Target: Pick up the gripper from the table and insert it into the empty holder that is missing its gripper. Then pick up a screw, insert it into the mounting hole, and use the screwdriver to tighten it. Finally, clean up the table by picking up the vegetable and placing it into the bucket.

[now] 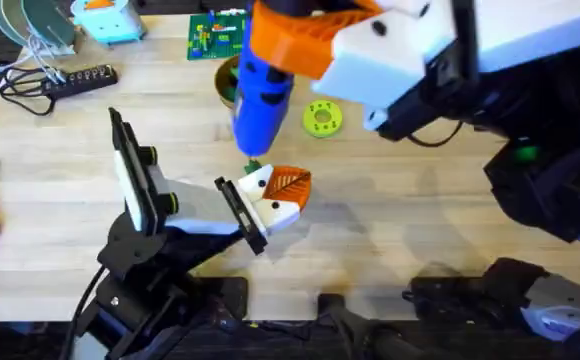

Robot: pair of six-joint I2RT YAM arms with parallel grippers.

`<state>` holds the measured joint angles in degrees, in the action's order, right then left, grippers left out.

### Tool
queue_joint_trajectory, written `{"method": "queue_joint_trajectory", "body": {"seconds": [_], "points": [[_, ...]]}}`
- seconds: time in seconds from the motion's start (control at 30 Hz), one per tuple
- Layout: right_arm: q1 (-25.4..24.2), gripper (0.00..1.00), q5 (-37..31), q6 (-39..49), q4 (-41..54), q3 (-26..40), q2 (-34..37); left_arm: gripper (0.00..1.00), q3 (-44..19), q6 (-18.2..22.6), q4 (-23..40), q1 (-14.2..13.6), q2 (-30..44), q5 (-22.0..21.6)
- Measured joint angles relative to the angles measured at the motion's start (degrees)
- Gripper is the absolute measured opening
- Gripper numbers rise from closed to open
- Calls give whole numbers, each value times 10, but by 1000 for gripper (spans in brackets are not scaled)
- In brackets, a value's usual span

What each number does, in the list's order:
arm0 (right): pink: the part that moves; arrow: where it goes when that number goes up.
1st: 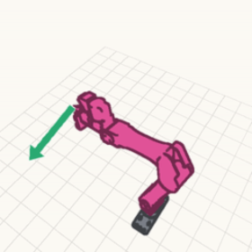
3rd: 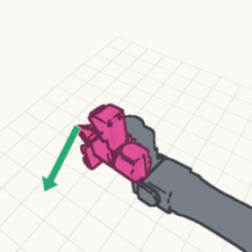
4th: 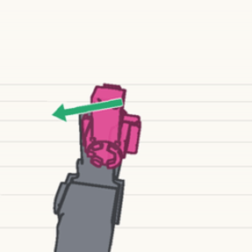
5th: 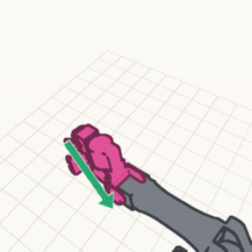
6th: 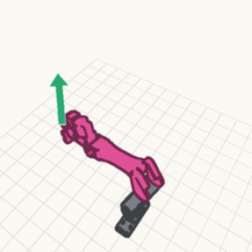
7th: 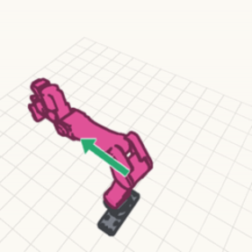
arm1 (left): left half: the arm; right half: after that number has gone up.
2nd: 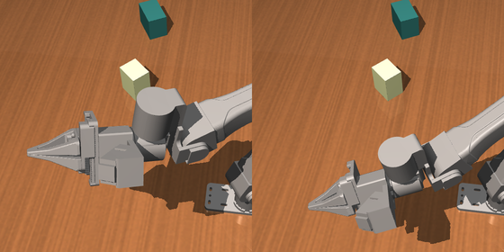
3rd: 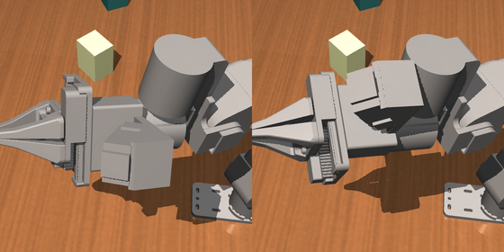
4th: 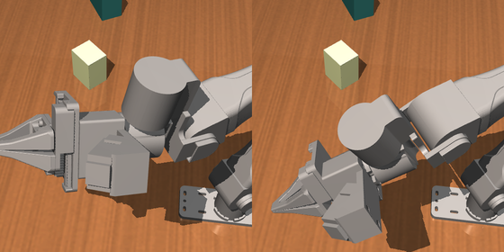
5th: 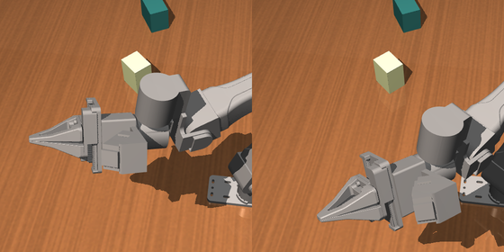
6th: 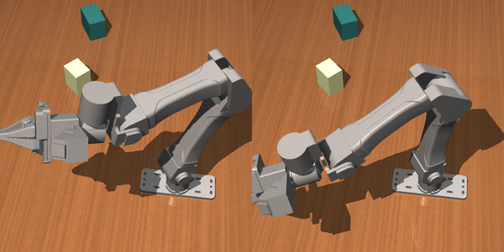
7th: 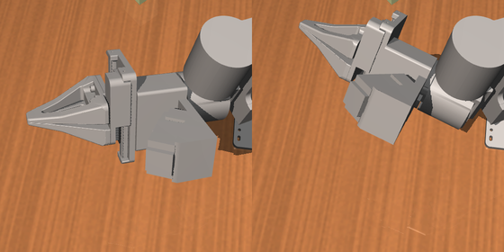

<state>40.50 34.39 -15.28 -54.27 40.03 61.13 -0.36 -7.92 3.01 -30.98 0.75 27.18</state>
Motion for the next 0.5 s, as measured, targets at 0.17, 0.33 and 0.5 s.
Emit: {"method": "queue_joint_trajectory", "body": {"seconds": [0.17,0.33,0.5], "points": [[21,25,2,-2,59,1,8,15,0,0,0,0,0,0],[25,25,2,1,86,1,11,15,0,0,0,0,0,0],[25,25,2,28,107,1,13,15,0,0,0,0,0,0]]}}
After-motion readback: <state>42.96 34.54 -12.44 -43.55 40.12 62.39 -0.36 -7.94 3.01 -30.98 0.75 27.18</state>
